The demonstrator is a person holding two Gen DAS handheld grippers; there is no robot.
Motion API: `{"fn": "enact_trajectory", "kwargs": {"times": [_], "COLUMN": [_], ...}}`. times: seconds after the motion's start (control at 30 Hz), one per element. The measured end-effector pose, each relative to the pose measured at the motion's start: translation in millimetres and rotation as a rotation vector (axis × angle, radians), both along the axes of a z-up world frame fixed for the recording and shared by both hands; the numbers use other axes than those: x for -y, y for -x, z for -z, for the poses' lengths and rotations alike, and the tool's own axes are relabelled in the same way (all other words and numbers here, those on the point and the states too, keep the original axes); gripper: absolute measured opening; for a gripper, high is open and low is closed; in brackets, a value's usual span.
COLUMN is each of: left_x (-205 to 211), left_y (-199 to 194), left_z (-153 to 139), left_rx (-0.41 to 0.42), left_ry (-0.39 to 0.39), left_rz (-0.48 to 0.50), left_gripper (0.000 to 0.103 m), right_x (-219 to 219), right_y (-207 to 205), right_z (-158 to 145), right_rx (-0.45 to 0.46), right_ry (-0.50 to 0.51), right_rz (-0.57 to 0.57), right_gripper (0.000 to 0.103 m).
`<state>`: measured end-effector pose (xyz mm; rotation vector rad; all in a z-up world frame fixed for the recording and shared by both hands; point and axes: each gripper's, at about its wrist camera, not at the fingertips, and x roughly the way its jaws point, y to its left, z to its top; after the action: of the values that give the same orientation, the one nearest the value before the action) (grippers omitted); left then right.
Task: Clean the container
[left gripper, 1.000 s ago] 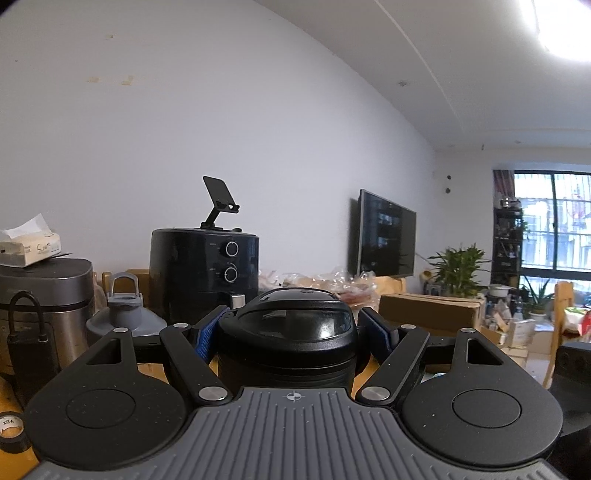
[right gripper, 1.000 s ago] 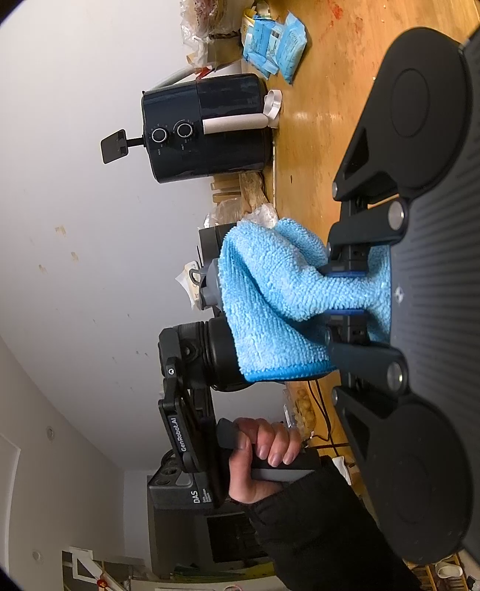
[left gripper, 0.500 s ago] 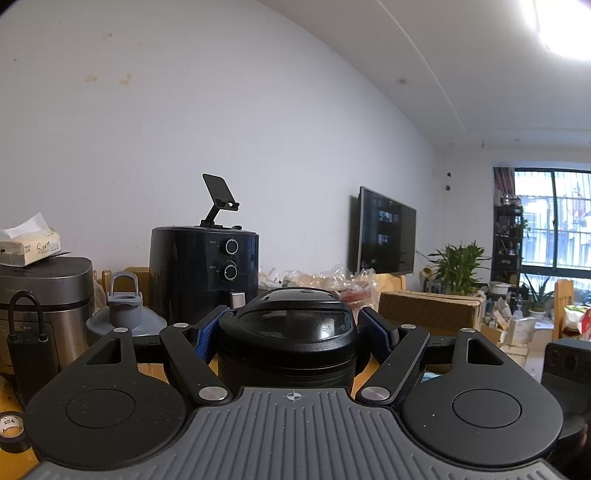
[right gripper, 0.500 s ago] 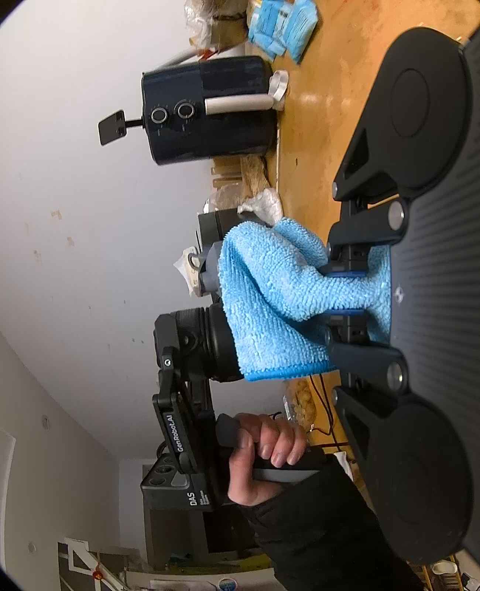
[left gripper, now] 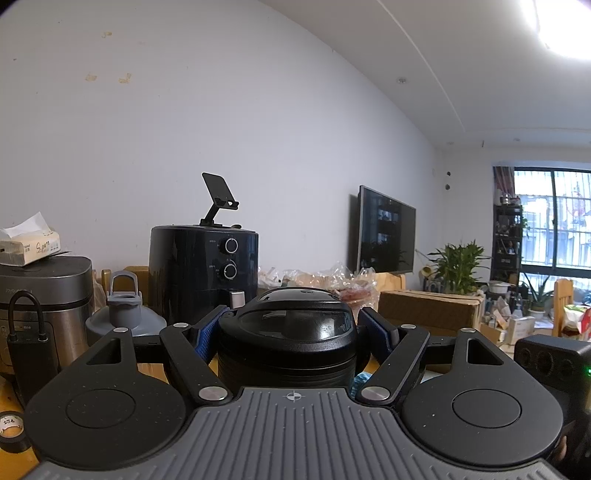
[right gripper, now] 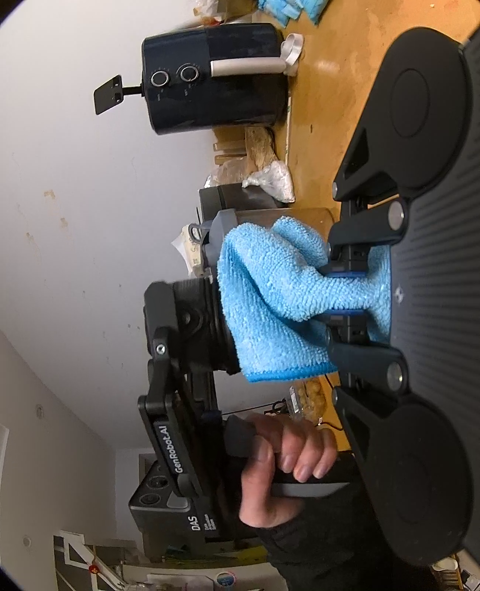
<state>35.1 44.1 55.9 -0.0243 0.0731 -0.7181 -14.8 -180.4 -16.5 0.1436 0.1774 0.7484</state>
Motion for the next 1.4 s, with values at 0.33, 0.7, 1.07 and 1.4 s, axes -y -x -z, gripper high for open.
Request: {"fn": "enact_trajectory", "kwargs": {"times": [0.33,0.7,1.07,1.4], "left_x": [2,1,1,-1], "left_y": [-1,-1,-3,-6], "left_z": [1,3,4,3], "left_rx": [0.007,0.010,0.009,0.008], "left_ry": [-0.007,-0.007,-0.010,-0.009], "left_rz": [0.008,0.008,0.008,0.005], "left_gripper": [0.075,0.075,0.075,0.075], "right_x": [1,1,2,3], "right_y": [0,4,6,5], "right_z": [-1,-13,-30,-23], "right_rx": [-0.004,0.036,0.075,0.060], "right_ry": [0.003,-0.025,-0.034,-0.013], "right_rz": [0.003,0.000,-0.007,-0.014], "right_gripper": [0.010,0.010,0.010,0.009]}}
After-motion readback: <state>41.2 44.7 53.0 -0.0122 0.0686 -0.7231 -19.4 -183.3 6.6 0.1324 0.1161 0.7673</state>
